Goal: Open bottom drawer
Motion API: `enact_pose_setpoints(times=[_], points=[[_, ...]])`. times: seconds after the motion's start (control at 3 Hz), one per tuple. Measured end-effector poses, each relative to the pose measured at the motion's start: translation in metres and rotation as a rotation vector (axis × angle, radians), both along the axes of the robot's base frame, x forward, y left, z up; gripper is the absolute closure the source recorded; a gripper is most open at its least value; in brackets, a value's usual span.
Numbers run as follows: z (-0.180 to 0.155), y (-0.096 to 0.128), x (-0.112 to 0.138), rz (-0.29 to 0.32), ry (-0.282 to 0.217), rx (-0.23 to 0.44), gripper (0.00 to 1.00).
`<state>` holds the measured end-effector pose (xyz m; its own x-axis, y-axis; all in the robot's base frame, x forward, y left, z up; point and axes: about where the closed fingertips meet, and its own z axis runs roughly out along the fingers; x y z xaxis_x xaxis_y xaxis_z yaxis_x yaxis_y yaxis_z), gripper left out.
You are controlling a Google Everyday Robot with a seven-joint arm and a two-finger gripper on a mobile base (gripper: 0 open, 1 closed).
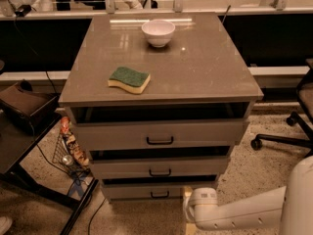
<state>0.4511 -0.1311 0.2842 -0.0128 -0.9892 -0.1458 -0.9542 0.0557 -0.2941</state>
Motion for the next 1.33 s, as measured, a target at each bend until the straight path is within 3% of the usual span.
enact_pose_setpoints(times=[0.33, 0.67, 1.33], points=[[-0.068, 0.030, 0.008, 0.065, -0.005, 0.015, 0.00], [-0.072, 0.034, 0.008, 0.071, -0.006, 0.019, 0.00], [-0.117, 0.071, 0.019, 0.112, -0.043, 0.075, 0.00]])
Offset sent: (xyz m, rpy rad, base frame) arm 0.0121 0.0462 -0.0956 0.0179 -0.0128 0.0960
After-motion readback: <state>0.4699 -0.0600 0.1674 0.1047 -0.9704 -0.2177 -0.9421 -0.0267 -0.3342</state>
